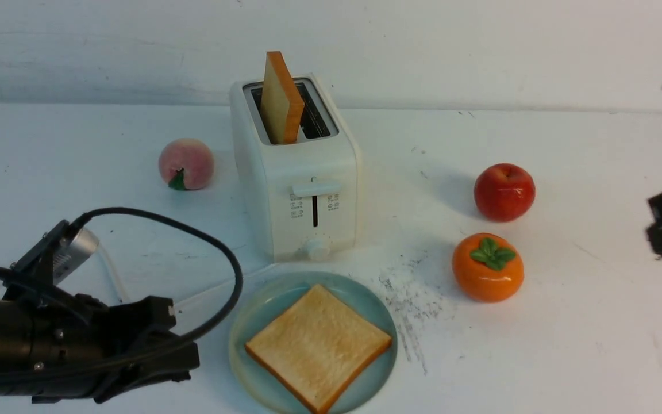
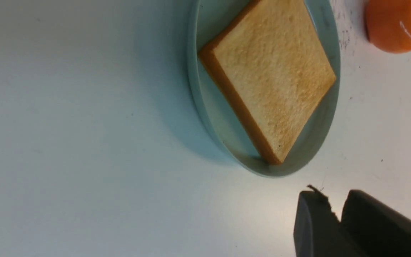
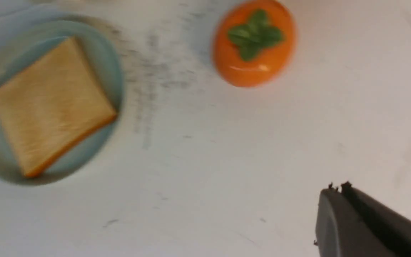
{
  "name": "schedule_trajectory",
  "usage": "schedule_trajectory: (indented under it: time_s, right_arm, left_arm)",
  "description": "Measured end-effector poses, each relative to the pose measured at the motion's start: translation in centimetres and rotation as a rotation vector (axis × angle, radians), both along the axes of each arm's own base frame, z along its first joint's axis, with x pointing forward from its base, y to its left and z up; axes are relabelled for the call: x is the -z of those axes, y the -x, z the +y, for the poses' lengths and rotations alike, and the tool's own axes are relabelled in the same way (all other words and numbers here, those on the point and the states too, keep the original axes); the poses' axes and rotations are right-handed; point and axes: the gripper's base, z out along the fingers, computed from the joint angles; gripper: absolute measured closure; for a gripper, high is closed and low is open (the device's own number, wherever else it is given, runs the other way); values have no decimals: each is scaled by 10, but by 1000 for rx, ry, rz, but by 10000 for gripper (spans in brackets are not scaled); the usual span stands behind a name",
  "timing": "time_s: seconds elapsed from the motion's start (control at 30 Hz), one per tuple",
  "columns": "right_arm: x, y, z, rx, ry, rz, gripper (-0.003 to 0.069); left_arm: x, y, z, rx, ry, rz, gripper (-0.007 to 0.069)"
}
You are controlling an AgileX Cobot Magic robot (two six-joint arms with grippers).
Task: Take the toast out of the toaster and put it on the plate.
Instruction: Use the left arm to take out a slice of bread
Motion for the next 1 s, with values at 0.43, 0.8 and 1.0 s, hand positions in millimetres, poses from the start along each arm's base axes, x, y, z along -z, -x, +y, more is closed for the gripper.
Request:
schedule_trajectory:
  time_s: [0.43,0.8,1.0]
  right_arm:
    - [-12,36,-10,165,-6,90,653]
    - [-16,39,12,-63,-168,84,643]
    - [-17,39,14,-82,-187,81,636]
  left_arm:
    - [-77,-22,-16,144,161,-134,543]
    - [-175,-69,0,20,-93,-176,638]
    - [-182,-90,-43,96,-116,-158,638]
